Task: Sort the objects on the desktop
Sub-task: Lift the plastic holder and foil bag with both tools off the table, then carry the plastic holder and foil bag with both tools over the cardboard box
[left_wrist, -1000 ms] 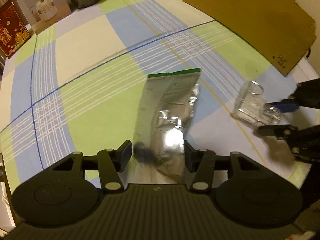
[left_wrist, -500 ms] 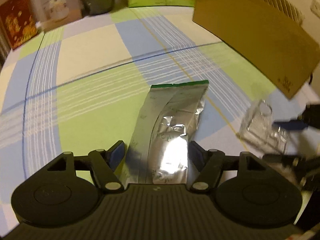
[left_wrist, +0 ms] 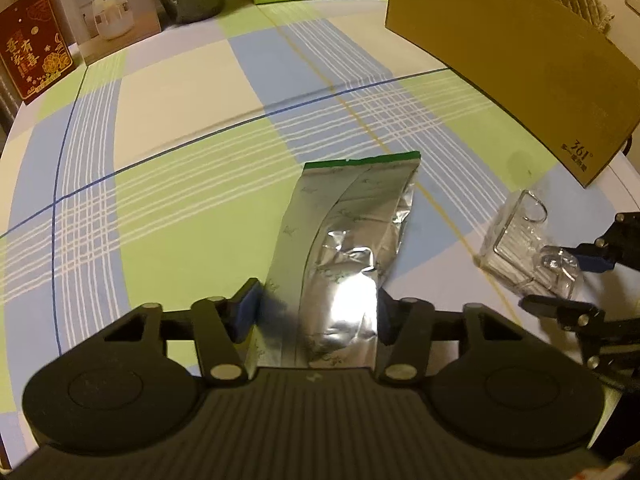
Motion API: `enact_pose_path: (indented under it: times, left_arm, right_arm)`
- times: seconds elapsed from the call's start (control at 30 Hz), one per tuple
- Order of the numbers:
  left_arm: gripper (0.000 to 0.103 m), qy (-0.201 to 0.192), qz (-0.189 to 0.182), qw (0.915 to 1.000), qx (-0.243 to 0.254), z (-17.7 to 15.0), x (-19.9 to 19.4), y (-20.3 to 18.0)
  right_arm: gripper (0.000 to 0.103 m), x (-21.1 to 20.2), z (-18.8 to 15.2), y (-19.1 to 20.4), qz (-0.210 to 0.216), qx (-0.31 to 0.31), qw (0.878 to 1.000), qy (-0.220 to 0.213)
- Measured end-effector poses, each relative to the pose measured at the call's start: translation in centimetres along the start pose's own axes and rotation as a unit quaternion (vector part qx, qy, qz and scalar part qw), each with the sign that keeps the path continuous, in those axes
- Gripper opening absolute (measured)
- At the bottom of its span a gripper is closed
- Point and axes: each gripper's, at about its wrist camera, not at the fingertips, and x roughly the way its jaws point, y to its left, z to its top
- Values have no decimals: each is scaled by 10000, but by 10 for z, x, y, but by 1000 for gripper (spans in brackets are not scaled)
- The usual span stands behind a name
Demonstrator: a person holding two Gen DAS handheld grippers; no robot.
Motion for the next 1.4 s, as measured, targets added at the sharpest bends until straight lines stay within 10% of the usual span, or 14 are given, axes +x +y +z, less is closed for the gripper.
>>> enact_pose_path:
  times: [0.3, 1.4]
  left_arm:
    - [29, -49, -33, 9994, -342, -5, -11, 1]
    - [29, -671, 185, 9844, -1614, -30, -155, -113]
  right_arm:
    - [28, -6, 4, -12, 64, 439, 9989, -179]
    - [28, -159, -3, -49, -36, 1197, 9900, -748]
